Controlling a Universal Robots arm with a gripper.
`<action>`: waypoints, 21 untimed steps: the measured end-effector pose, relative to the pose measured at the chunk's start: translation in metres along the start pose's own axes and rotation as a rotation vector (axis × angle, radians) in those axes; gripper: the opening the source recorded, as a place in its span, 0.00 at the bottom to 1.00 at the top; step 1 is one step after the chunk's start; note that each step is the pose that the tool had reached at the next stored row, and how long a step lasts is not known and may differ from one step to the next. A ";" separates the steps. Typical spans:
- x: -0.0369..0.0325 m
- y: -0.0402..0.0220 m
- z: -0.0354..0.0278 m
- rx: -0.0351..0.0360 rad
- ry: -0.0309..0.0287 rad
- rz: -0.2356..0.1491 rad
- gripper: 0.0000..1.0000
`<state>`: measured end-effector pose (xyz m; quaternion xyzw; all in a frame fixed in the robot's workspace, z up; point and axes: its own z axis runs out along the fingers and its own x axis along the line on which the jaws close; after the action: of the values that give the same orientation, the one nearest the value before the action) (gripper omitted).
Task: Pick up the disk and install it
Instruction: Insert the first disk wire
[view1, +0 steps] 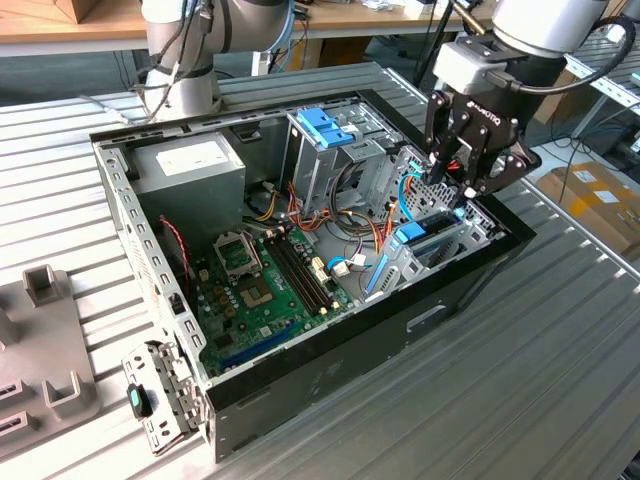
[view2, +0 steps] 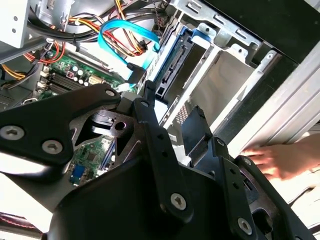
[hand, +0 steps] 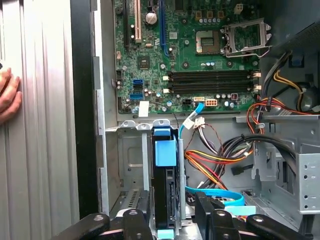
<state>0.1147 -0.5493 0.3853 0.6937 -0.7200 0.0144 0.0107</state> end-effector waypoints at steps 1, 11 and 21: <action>-0.0008 0.0000 -0.0007 0.0001 -0.0002 0.000 0.49; -0.0203 0.0007 -0.0016 0.0001 0.0002 0.000 0.49; -0.0395 0.0013 -0.0020 0.0001 0.0001 0.000 0.49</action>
<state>0.1149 -0.5098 0.3859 0.6937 -0.7200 0.0145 0.0107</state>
